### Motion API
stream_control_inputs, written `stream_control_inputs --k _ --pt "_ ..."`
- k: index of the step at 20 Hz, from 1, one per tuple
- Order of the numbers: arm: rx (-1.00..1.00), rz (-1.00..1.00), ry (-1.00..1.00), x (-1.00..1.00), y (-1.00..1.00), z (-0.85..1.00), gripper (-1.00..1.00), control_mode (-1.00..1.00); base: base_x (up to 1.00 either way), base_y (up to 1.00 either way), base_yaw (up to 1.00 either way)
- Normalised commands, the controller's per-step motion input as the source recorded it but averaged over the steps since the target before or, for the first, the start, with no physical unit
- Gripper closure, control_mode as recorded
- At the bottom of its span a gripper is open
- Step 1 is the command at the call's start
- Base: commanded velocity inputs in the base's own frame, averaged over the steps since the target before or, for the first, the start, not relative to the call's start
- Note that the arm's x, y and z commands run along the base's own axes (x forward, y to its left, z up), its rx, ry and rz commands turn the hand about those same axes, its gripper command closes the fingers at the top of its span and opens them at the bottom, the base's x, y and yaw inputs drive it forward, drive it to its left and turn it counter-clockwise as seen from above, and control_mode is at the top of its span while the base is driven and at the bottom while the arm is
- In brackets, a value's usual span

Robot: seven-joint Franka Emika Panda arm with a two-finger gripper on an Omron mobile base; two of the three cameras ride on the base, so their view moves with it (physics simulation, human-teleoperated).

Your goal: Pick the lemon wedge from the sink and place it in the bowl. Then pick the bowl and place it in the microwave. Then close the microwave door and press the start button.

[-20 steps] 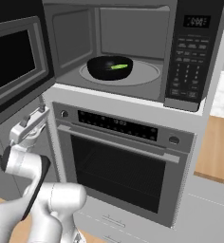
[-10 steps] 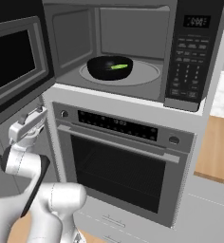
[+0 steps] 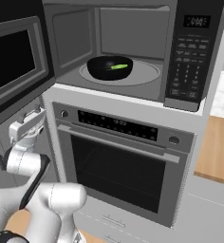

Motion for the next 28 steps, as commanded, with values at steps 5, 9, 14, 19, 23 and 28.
stream_control_inputs --k 5,9,14,19,23,28 --pt "-0.02 0.00 0.00 0.45 0.22 -0.66 -1.00 -1.00 0.00 0.00 0.00" --pt "-0.03 0.00 0.00 0.40 0.19 -0.69 -1.00 -1.00 0.00 0.00 0.00" --pt "-0.03 0.00 0.00 0.38 0.20 -0.67 -1.00 -1.00 0.00 0.00 0.00" --pt "-0.02 0.00 0.00 0.37 0.19 -0.63 -1.00 -1.00 0.00 0.00 0.00" --pt "-0.01 0.00 0.00 0.30 0.22 -0.58 -1.00 -1.00 0.00 0.00 0.00" --pt "0.00 0.00 0.00 0.12 0.34 -0.28 -1.00 -1.00 0.00 0.00 0.00"
